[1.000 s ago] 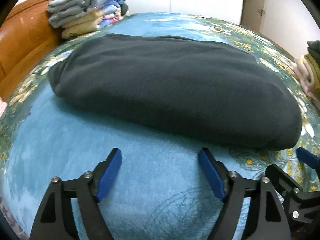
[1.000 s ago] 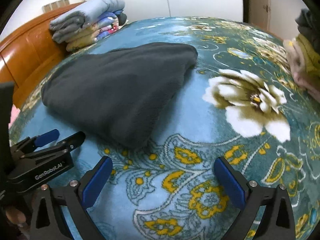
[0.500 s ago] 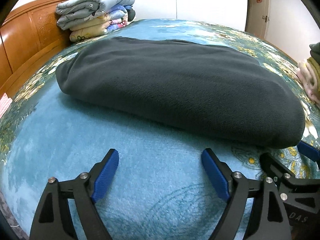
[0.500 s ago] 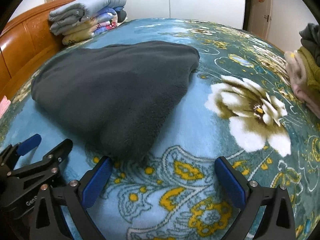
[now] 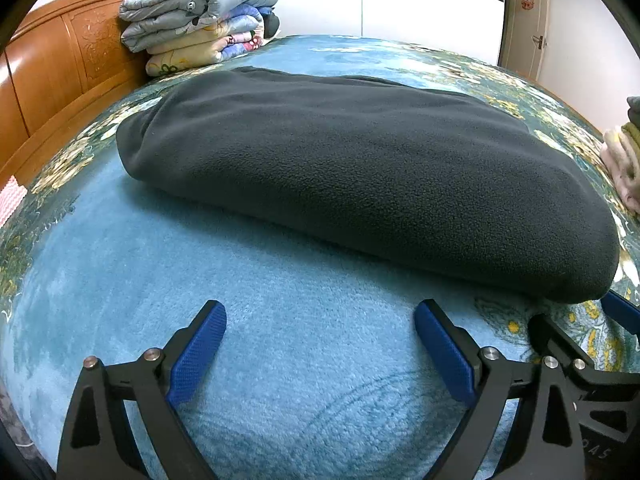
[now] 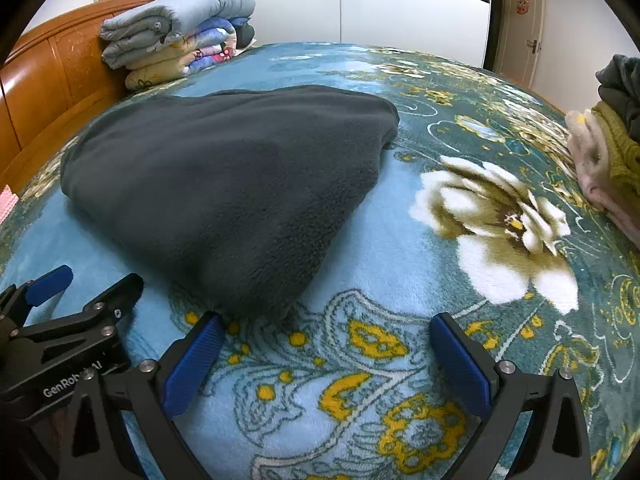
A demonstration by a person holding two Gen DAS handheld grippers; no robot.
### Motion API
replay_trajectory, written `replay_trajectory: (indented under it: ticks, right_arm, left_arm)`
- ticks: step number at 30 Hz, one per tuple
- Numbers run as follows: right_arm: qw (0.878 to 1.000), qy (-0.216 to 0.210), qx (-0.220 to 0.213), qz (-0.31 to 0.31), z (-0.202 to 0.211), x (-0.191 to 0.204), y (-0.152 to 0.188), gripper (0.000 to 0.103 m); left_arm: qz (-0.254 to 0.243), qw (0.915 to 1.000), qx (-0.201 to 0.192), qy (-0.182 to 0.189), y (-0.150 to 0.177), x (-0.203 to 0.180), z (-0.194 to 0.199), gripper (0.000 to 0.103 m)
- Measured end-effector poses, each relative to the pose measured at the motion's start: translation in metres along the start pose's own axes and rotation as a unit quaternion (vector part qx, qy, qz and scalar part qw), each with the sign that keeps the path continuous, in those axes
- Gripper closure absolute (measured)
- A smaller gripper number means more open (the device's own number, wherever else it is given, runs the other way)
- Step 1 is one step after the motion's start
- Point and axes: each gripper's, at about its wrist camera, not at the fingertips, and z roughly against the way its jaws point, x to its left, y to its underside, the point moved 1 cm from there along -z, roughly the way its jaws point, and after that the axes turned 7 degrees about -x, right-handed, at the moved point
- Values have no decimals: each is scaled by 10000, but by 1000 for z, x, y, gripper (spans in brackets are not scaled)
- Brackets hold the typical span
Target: Fold clothes
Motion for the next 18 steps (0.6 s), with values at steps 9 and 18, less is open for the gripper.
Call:
replay_trajectory:
  ticks: [9, 18]
  right_arm:
    - [10000, -5, 2, -5, 0, -1, 0, 0]
    - [10000, -19, 11, -18, -1, -2, -1, 0]
  left_arm:
    - [-5, 10000, 0, 4, -1, 1, -1, 7]
    - [21, 10000, 2, 32, 0, 2, 0, 7]
